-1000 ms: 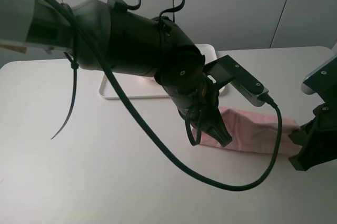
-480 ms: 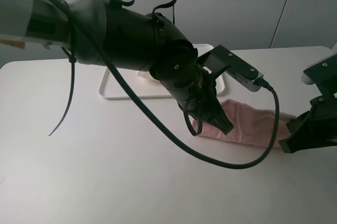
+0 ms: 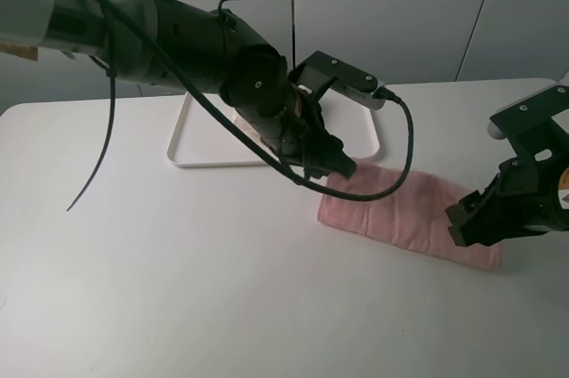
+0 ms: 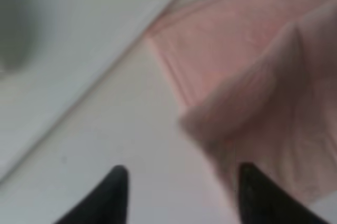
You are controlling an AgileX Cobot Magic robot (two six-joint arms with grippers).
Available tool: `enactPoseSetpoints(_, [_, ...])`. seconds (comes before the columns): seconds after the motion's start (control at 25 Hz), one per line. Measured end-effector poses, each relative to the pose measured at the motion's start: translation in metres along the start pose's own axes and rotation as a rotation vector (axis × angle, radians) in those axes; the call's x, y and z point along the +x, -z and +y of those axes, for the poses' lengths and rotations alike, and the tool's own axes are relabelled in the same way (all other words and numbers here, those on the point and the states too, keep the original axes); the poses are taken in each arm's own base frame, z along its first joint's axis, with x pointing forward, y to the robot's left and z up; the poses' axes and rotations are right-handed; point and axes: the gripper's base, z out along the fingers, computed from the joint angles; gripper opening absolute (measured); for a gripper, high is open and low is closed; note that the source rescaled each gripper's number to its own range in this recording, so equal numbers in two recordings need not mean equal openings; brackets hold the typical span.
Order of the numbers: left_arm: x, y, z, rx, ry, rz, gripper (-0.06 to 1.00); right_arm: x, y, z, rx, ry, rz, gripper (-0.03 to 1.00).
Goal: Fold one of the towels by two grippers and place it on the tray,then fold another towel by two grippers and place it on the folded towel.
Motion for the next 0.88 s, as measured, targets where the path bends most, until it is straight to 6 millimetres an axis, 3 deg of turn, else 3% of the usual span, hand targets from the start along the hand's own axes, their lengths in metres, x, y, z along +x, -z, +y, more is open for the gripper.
enactPoseSetpoints(0.08, [0.001, 0.000, 0.004, -0.007, 0.017, 0.011, 0.98, -0.003, 0.000, 0.000, 0.000, -0.008, -0.011, 0.81])
enactPoseSetpoints(0.16, [0.002, 0.000, 0.005, -0.011, 0.021, 0.022, 1.00, -0.008, 0.001, -0.001, 0.002, -0.036, -0.027, 0.85])
enactPoseSetpoints(0.32, [0.003, 0.000, 0.005, -0.010, 0.034, 0.036, 1.00, -0.023, 0.004, -0.006, 0.028, -0.160, -0.030, 0.86])
enactPoseSetpoints(0.6, [-0.004, 0.000, 0.001, 0.024, 0.128, 0.089, 1.00, -0.049, 0.018, -0.027, 0.215, -0.367, 0.176, 0.86])
enactPoseSetpoints(0.88, [-0.018, -0.021, 0.008, 0.009, 0.186, 0.255, 1.00, -0.056, 0.017, -0.021, 0.159, -0.474, 0.266, 0.86])
